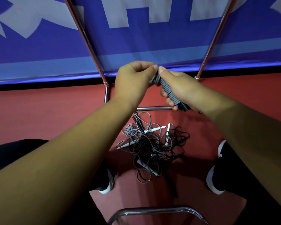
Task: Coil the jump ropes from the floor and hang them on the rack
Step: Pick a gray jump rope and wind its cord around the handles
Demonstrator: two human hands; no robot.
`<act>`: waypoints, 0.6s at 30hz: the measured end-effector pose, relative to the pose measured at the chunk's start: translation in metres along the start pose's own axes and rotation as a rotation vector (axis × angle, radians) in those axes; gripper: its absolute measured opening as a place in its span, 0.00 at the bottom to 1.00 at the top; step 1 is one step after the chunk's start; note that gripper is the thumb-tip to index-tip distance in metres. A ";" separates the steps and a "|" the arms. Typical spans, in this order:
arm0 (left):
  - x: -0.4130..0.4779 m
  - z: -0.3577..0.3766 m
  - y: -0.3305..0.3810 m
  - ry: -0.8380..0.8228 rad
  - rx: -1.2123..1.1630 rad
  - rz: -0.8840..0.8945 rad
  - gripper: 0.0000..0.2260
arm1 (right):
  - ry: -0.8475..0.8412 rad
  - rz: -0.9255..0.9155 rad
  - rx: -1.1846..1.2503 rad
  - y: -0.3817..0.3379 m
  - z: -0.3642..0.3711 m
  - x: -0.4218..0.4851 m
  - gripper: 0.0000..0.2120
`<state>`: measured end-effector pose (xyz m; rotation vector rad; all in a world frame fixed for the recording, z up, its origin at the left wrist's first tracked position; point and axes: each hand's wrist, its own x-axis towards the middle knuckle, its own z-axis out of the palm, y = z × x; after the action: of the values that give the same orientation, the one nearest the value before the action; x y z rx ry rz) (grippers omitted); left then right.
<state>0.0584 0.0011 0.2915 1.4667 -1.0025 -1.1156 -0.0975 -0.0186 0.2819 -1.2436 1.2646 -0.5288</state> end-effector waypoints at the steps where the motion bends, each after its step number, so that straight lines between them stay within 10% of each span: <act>1: -0.001 0.000 0.000 -0.003 -0.013 -0.007 0.03 | -0.003 -0.010 -0.017 0.001 0.001 0.000 0.20; 18: 0.011 -0.011 0.018 -0.168 -0.093 -0.134 0.04 | -0.033 -0.115 -0.008 0.008 0.000 -0.001 0.16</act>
<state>0.0709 -0.0101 0.3088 1.3998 -0.9642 -1.3822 -0.0999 -0.0155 0.2754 -1.3319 1.1738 -0.5842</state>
